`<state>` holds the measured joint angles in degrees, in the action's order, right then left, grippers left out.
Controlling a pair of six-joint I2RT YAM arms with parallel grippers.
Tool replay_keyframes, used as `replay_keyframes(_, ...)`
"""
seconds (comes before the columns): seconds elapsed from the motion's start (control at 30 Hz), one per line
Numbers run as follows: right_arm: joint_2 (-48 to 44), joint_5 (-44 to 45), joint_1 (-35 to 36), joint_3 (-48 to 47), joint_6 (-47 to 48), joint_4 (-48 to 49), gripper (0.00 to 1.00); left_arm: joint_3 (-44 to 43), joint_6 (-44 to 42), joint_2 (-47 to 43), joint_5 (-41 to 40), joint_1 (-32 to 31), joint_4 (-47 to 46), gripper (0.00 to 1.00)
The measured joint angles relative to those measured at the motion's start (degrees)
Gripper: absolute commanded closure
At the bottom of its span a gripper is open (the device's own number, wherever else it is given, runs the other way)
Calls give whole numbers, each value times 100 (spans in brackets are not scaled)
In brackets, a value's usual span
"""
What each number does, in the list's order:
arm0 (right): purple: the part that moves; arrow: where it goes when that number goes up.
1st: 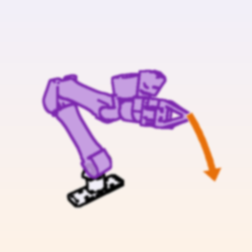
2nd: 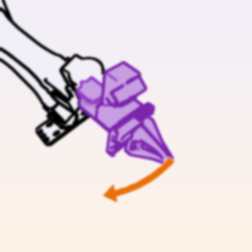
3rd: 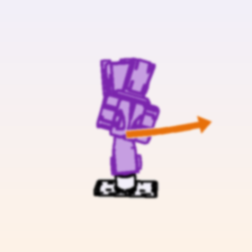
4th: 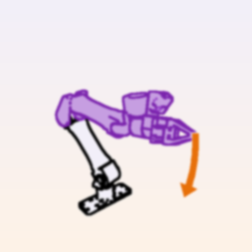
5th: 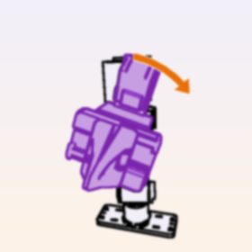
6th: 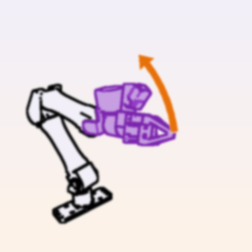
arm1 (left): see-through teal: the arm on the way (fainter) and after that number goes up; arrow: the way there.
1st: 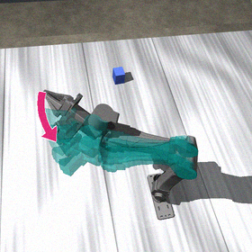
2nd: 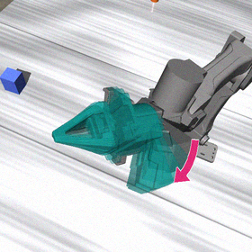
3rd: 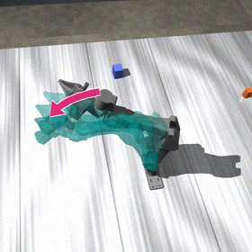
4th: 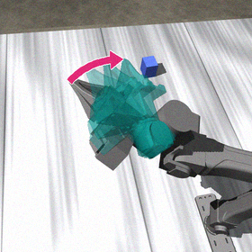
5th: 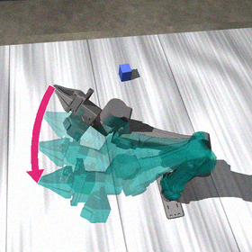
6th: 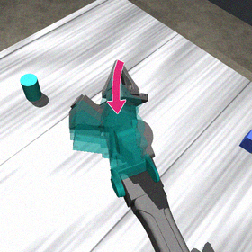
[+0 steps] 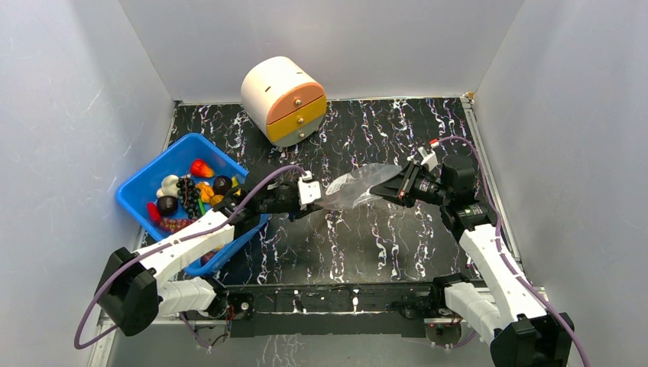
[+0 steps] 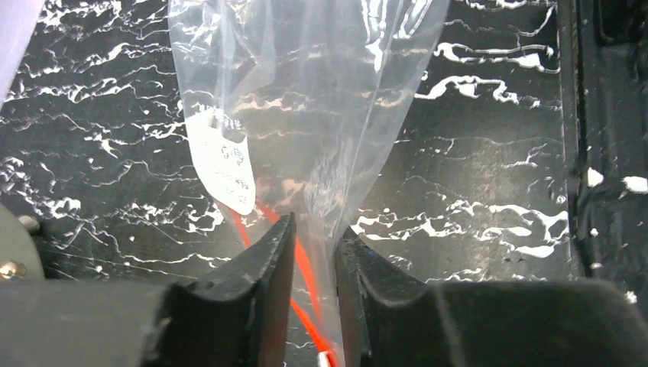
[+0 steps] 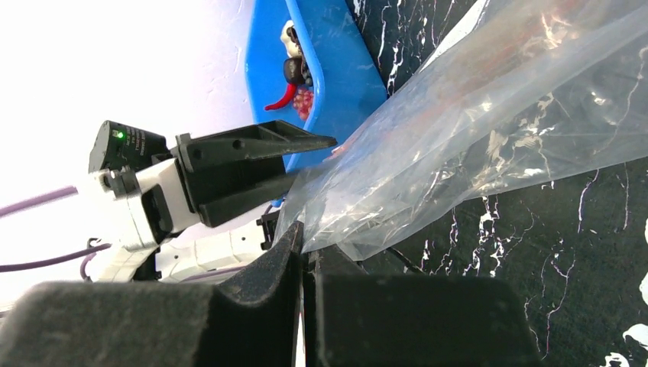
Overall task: Place the food in the zip-top bag and seal the zipper
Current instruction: Pick up the zipper food storage bag at the center of the board.
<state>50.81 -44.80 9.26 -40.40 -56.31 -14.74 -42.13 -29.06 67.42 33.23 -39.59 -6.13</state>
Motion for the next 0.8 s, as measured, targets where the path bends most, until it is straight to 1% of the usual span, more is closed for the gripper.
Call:
replay_keyframes(0.03, -15, 0, 0, -7, 2, -15, 100, 0, -59, 0, -24, -2, -11, 100)
replay_keyframes(0.1, -20, 7, 0, -52, 20, -79, 99, 0, -111, -4, -85, -4, 7, 100)
replay_keyframes(0.17, -4, 59, 0, -203, 48, -256, 93, 0, -190, -20, -127, -15, 24, 100)
replay_keyframes(0.2, 2, 83, 0, -278, 55, -323, 91, 0, -229, -39, -153, -17, 33, 100)
replay_keyframes(0.4, 20, 422, 0, -846, 44, -726, 89, 188, -433, -251, -367, -33, 107, 100)
replay_keyframes(0.43, 20, 439, 0, -885, 17, -743, 90, 256, -459, -267, -407, -33, 116, 100)
replay_keyframes(0.5, 20, 468, 0, -916, -92, -750, 98, 321, -485, -269, -463, -33, 157, 100)
replay_keyframes(0.53, 20, 487, 0, -922, -127, -765, 99, 348, -487, -271, -485, -33, 162, 100)
replay_keyframes(0.57, 20, 525, 0, -931, -177, -780, 97, 358, -485, -271, -509, -33, 166, 100)
replay_keyframes(0.6, 20, 564, 0, -935, -205, -778, 91, 358, -461, -271, -551, -33, 173, 100)
replay_keyframes(0.67, 15, 656, 0, -949, -212, -774, 70, 343, -321, -269, -601, -33, 157, 100)
replay_keyframes(0.7, 9, 719, 0, -949, -186, -774, 64, 313, -195, -260, -625, -33, 155, 100)
replay_keyframes(0.73, -11, 820, 0, -949, -52, -774, 60, 262, -26, -245, -632, -33, 155, 100)
replay_keyframes(0.8, -79, 1021, 0, -949, 144, -778, 56, 68, 492, -192, -627, -33, 94, 100)
